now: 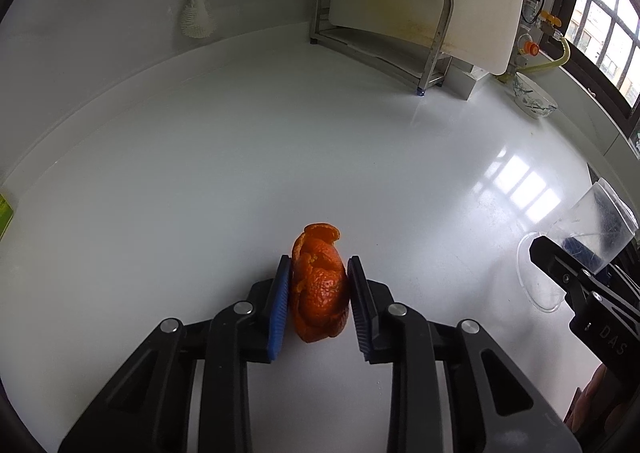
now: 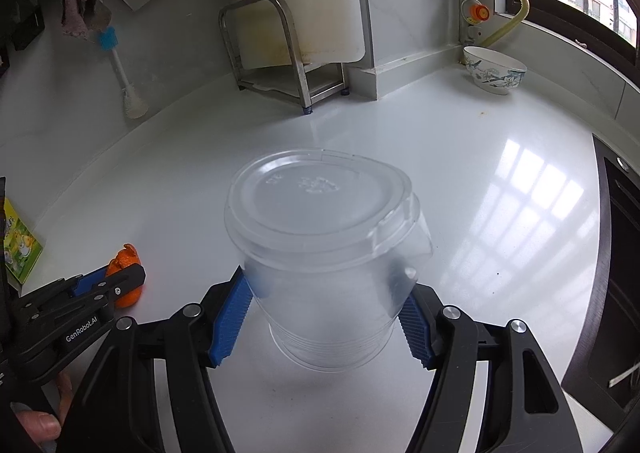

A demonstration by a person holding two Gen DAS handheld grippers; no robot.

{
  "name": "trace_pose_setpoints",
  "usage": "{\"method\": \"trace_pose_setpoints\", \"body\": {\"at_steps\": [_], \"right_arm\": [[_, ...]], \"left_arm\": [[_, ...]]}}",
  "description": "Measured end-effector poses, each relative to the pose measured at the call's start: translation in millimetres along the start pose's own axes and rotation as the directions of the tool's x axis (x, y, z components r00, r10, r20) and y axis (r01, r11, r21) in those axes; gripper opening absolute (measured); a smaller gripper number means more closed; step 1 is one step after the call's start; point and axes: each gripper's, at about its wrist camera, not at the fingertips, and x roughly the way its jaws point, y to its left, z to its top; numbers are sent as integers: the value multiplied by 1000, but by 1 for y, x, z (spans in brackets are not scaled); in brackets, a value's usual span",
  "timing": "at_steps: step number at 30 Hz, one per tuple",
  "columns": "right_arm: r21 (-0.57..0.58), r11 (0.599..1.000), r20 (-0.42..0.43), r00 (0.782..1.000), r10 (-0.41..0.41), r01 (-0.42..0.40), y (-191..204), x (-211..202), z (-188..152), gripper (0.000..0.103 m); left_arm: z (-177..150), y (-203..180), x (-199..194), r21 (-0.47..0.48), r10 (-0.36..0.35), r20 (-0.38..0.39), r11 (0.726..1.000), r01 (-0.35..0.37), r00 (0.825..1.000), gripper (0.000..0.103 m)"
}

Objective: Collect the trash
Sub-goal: 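Grasp the orange peel with the left tool while the right tool grasps the clear cup, then carry the orange peel and clear cup over the grey bin with both tools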

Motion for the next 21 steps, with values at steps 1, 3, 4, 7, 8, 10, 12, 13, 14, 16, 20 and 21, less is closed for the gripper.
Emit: {"method": "trace_pose_setpoints", "body": {"at_steps": [1, 3, 4, 7, 8, 10, 12, 13, 14, 16, 20, 21], "right_arm": [[3, 1000, 1, 1000, 3, -3, 0, -5, -2, 65], [3, 1000, 6, 1000, 5, -5, 2, -15, -7, 65], [3, 1000, 8, 1000, 8, -8, 2, -21, -9, 65], [11, 1000, 15, 1000, 19, -19, 2, -40, -17, 65], [12, 1000, 18, 1000, 21, -21, 1, -46, -20, 65], [15, 1000, 22, 999, 24, -24, 0, -60, -26, 65], [14, 1000, 26, 999, 28, -28, -3, -76, -33, 65], [13, 999, 28, 999, 29, -29, -5, -83, -36, 65], [14, 999, 27, 999, 30, -31, -7, -91, -40, 65], [14, 1000, 27, 999, 27, -28, -13, -106, -48, 65], [25, 1000, 28, 999, 15, -15, -33, -137, -66, 65], [28, 1000, 27, 1000, 9, -10, -39, -145, -71, 65]], "left_arm": [[-2, -1, -5, 3, 0, 3, 1000, 0, 1000, 28], [-5, -3, -16, 9, -4, 12, 1000, 4, 1000, 28], [-6, -4, -22, 14, -4, 19, 1000, 4, 1000, 28], [-12, -12, -43, 32, -7, 37, 999, 5, 999, 28], [-14, -15, -51, 38, -7, 42, 999, 5, 999, 28], [-20, -21, -65, 47, -10, 49, 999, 8, 999, 28], [-25, -27, -77, 54, -16, 56, 998, 13, 998, 28], [-29, -31, -83, 57, -22, 59, 998, 19, 998, 28], [-32, -36, -89, 62, -28, 62, 998, 24, 998, 28], [-39, -47, -99, 76, -41, 67, 996, 36, 997, 28], [-57, -74, -115, 108, -78, 58, 992, 72, 995, 28], [-61, -81, -118, 117, -86, 52, 990, 79, 995, 28]]}}
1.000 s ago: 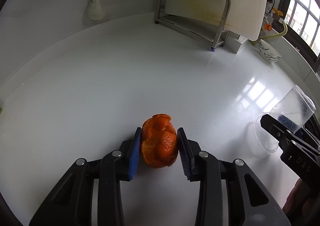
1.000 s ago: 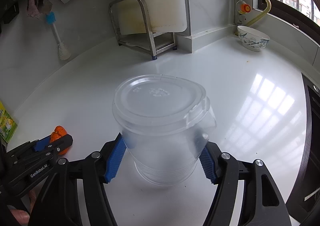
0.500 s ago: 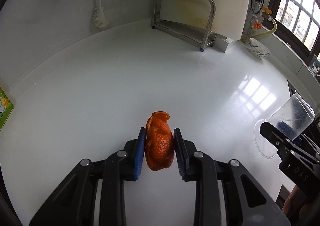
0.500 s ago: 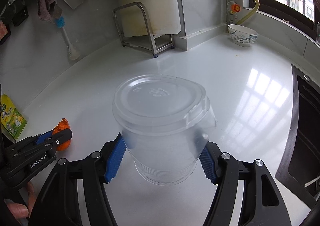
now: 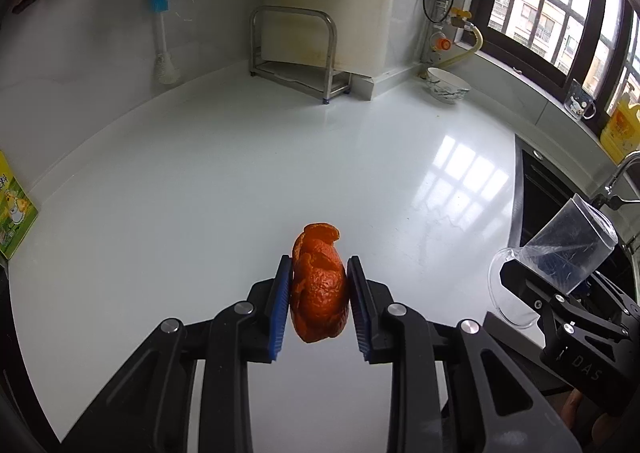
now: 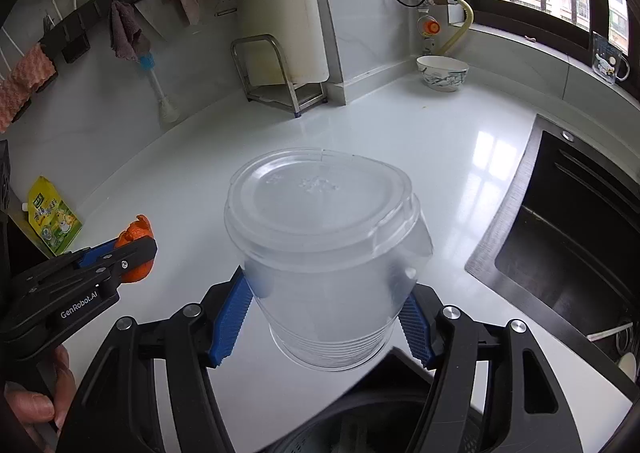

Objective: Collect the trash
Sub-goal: 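Carry the orange peel and clear cup over the grey bin with both tools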

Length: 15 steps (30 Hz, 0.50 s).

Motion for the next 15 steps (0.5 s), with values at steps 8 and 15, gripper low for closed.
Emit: {"method": "trace_pose_setpoints", "body": {"at_steps": [8, 15], "right_arm": [[50, 999, 7, 1000, -21, 21, -49, -56, -35, 65], [68, 998, 4, 1000, -18, 18, -85, -94, -62, 65]], "left_arm": [[-23, -62, -24, 61, -51, -23, 997, 52, 998, 28], [-42, -104, -47, 99, -65, -16, 993, 66, 998, 28]]}}
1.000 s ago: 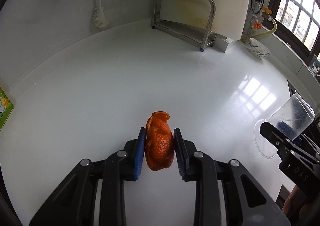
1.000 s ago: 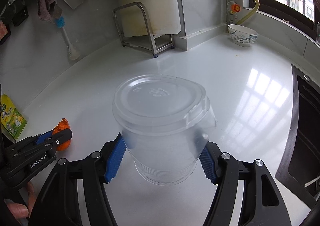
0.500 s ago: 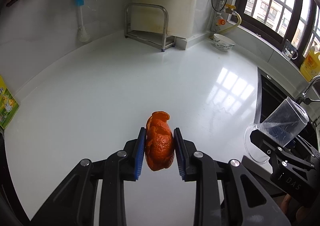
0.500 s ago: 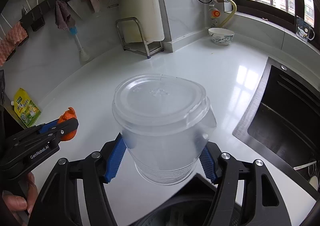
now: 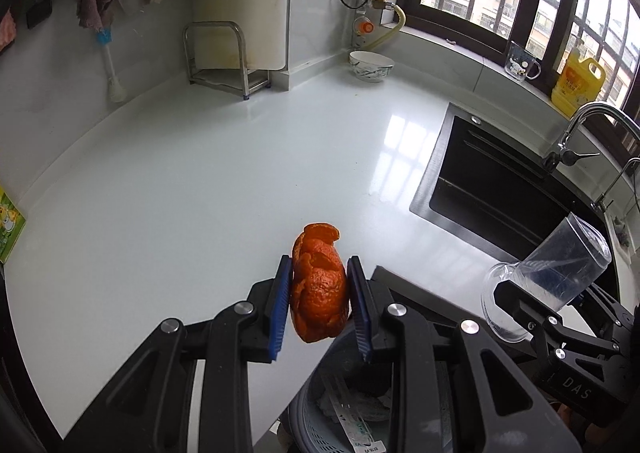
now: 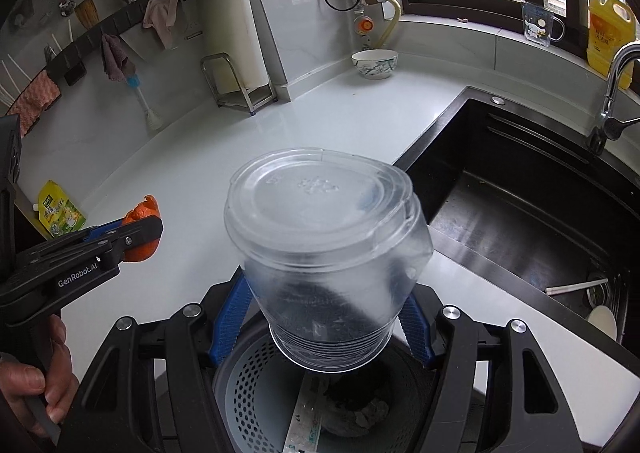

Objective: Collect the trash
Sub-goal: 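Carry the orange peel and clear cup over the grey bin with both tools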

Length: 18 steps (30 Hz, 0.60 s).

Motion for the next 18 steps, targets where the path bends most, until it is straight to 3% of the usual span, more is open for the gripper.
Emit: {"method": "trace_pose_setpoints", "body": {"at_steps": [9, 18], "right_arm": [[-19, 1000, -46, 999, 14, -15, -29, -23, -31, 65], [-30, 998, -112, 993, 45, -49, -42, -23, -59, 65]], "left_arm": [[-34, -44, -9, 19, -12, -46, 1000, 13, 999, 28], [-71, -64, -8, 11, 9, -105, 1000, -8, 994, 28]]}}
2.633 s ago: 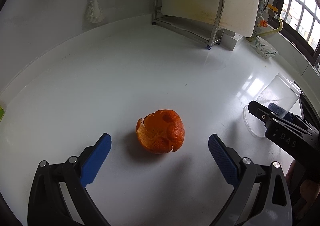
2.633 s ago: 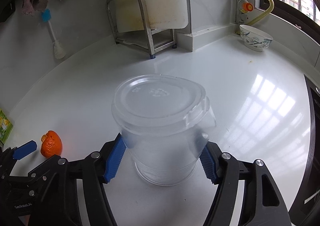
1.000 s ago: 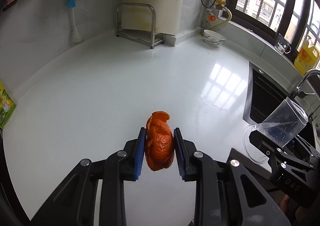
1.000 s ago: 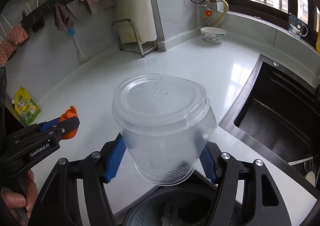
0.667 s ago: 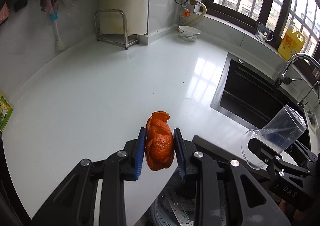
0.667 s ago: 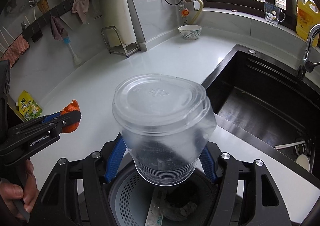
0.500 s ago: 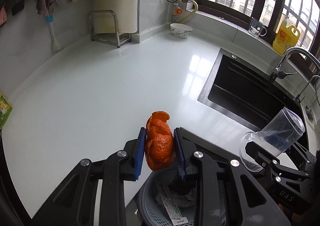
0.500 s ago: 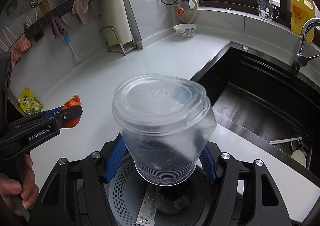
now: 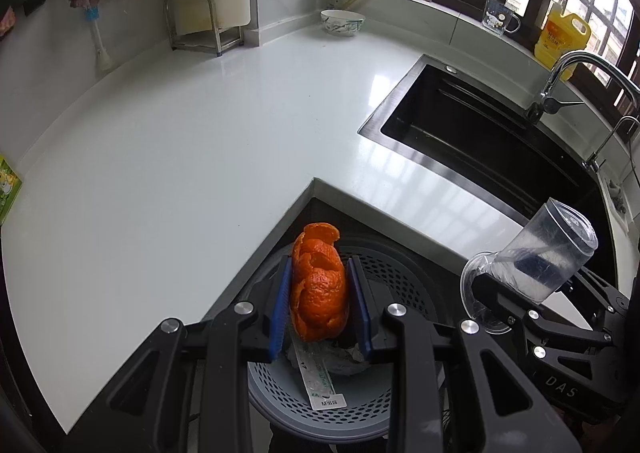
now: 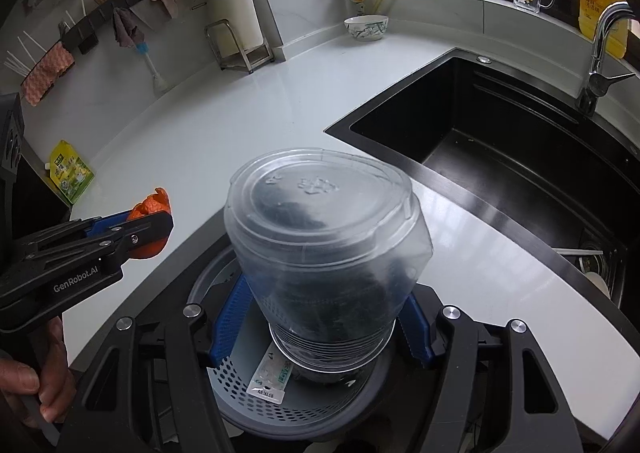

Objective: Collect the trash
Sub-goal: 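Carry the orange peel and clear cup over the grey bin with both tools, then open both tools to drop the peel and cup into the bin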

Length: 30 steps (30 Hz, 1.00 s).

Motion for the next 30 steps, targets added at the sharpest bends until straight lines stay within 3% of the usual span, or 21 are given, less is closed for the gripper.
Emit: {"method": "trace_pose_setpoints", "body": {"at_steps": [9, 22, 30], "right_arm": [[-30, 999, -57, 998, 25, -26, -3, 10, -14, 65], [-76, 993, -157, 985, 73, -86, 8, 47, -28, 65], [-121, 987, -200, 976, 81, -107, 22, 61, -25, 65]], "left_arm": [[-25, -9, 11, -22, 18, -45, 1000, -19, 999, 28], [-55, 8, 28, -109, 57, -123, 992, -70, 991, 28], [-61, 15, 23, -149, 68, -115, 985, -84, 991, 32]]}}
